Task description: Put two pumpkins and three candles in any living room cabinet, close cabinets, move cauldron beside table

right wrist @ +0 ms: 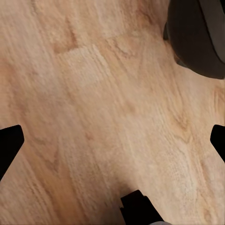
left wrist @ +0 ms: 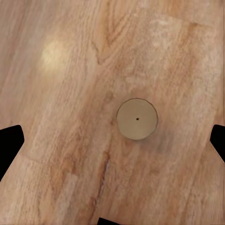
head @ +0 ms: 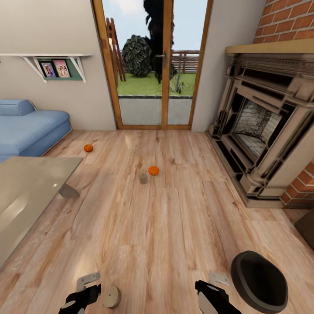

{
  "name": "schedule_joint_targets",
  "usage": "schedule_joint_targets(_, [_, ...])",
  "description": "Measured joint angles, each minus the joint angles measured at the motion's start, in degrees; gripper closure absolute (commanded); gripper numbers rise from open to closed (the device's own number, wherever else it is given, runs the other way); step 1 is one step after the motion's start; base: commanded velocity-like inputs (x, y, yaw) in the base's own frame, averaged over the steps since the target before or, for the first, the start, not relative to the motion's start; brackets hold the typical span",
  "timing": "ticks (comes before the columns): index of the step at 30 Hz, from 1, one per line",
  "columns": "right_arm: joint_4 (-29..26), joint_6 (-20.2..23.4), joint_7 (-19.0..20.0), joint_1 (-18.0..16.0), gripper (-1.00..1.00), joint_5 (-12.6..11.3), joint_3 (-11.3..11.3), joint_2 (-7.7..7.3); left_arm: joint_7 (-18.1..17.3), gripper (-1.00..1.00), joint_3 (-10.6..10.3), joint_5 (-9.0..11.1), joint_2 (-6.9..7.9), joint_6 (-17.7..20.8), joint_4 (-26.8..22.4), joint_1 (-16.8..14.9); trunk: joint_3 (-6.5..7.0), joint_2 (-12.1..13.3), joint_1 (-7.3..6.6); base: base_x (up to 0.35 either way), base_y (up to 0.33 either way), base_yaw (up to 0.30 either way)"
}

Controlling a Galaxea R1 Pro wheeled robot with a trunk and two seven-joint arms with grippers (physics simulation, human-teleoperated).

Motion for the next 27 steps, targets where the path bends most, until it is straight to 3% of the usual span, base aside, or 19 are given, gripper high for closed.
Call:
schedule_joint_targets(14, [0.01,0.00,0.00,0.00,-1.00,0.00,0.00,0.00,0.00,-1.00,-0.08,0.00,0.00,0.03,0.00,0.00,0.00,0.00,-0.01,0.157,0.006,0.000])
schedule_joint_targets(27, [0.01,0.00,0.00,0.00,-1.00,0.00,0.00,0.00,0.00,-1.00,-0.09,0.00,-0.01,-0.06,0.00,0.00,0.00,0.00,0.01,0.071,0.047,0.000])
